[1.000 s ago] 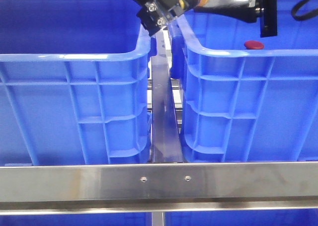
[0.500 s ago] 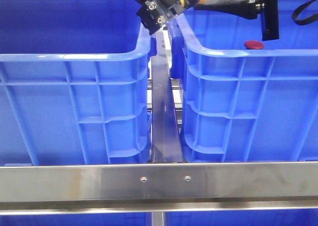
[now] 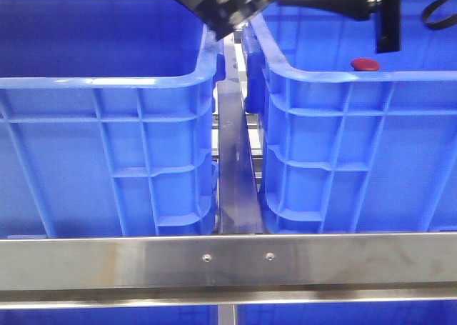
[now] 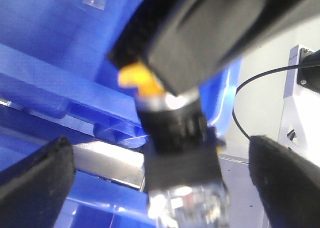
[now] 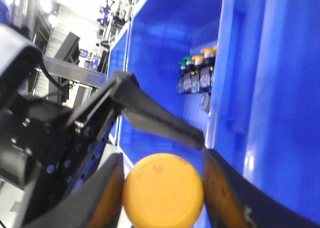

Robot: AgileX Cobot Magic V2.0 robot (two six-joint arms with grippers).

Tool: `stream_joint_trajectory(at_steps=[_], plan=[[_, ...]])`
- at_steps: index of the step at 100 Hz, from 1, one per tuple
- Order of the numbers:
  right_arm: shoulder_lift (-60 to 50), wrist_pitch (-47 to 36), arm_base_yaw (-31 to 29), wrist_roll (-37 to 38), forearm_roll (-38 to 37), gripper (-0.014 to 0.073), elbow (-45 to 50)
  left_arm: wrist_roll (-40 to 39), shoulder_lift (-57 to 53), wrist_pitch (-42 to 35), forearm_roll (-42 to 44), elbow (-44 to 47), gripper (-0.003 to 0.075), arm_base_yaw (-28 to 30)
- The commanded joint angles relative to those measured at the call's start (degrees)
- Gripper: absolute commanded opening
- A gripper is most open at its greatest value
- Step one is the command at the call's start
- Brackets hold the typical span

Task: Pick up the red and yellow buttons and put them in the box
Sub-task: 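Grasp the yellow button cap with the right gripper from the left gripper, then lower the yellow button beside the red one and open the right gripper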

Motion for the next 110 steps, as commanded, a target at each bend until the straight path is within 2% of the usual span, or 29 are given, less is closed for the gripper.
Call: stream_joint_trajectory(at_steps=[1, 29, 45, 63, 79, 93, 110], plan=[[-2.11, 4.83, -3.22, -0.50, 3.85, 0.0316, -2.33, 0.00, -2.72, 0.01, -3.11, -1.84, 0.0630, -0.35], [-2.11, 6.52, -16.14, -3.09, 1.91, 0.0316, -4.49, 0.00, -2.72, 0.28, -3.22, -1.84, 0.0628, -0.35], [-2.11, 1.06, -20.99, -7.69, -0.68, 0.0316, -6.40, 0.00, -2.72, 1.15, -3.22, -1.84, 0.0628, -0.35], [-2.11, -12.22, -21.48, -11.25, -7.91, 0.0316, -9.16, 0.00, -2.72, 1.15, -3.22, -1.84, 0.0628, -0.35], [-2.11, -21.36, -21.48, -19.49, -8.31, 0.0316, -10.77, 0.00, -2.72, 1.15, -3.22, -1.84, 0.0628, -0.35], [-1.53, -27.01, -21.48, -28.11, -8.19, 0.0316, -11.18, 0.00, -2.72, 1.15, -3.22, -1.84, 0.0628, -0.35], [1.11, -29.73, -21.00, -36.74, -6.73, 0.0316, -11.18, 0.00, -2.72, 1.15, -3.22, -1.84, 0.0628, -0.35]])
